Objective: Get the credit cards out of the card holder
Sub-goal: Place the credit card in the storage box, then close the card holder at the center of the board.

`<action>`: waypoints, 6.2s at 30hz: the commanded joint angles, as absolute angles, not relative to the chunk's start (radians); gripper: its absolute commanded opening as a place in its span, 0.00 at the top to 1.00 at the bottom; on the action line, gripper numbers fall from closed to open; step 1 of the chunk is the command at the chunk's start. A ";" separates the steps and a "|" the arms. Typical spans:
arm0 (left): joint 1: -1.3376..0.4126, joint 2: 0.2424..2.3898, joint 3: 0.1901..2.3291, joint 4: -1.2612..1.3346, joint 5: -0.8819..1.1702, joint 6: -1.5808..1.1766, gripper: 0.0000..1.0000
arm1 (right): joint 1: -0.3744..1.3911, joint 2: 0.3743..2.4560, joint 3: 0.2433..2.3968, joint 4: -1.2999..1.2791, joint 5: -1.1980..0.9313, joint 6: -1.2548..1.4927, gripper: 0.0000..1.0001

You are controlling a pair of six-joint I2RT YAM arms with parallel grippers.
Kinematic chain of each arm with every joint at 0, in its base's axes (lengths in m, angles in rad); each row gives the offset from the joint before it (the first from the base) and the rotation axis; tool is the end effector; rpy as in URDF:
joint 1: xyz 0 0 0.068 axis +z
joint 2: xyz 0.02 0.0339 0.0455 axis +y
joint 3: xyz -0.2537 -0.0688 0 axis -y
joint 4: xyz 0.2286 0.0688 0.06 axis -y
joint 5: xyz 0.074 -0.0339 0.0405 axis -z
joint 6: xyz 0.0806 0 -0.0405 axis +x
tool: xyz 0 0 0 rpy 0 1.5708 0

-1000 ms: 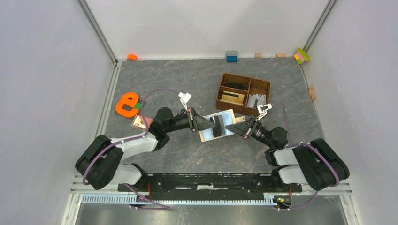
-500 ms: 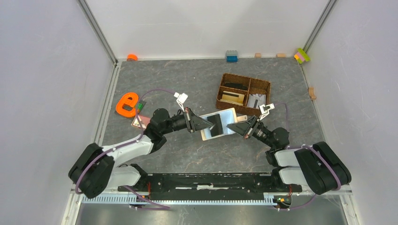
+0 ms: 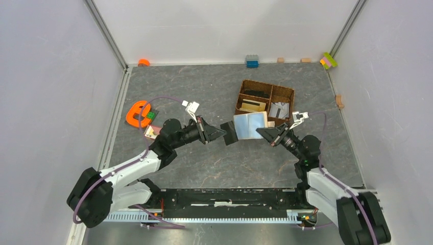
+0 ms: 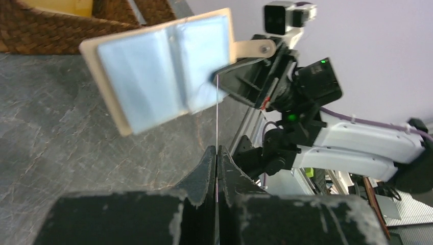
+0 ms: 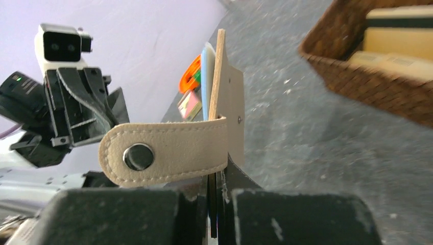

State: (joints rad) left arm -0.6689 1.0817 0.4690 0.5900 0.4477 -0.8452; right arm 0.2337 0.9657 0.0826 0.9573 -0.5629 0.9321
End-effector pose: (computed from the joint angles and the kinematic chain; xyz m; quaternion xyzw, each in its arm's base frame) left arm 0.1894 -0.1942 0.2517 0.0932 0.7082 -0.5835 0.3864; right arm 0.1933 0.0902 0.1941 0.0324 0.6838 0.5453 0.4837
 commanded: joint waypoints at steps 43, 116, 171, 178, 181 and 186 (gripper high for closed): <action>-0.736 2.336 1.641 0.595 -0.273 -1.373 0.98 | 0.203 0.090 0.303 0.086 0.235 0.616 1.00; -0.644 1.602 0.667 1.223 0.673 -1.153 0.80 | 0.199 0.746 0.175 0.818 -0.586 0.851 0.92; -0.660 1.577 0.897 0.103 0.326 -0.693 0.34 | 0.476 1.132 0.500 0.205 -0.356 0.443 1.00; -0.541 1.449 0.794 0.052 0.183 -0.688 0.18 | 0.598 1.175 0.561 0.094 -0.056 0.366 1.00; -0.528 1.356 0.725 0.069 0.063 -0.710 0.08 | 0.659 1.217 0.602 0.048 0.052 0.339 0.98; -0.525 1.274 0.661 0.139 0.035 -0.711 0.06 | 0.779 1.319 0.679 0.008 0.138 0.300 0.66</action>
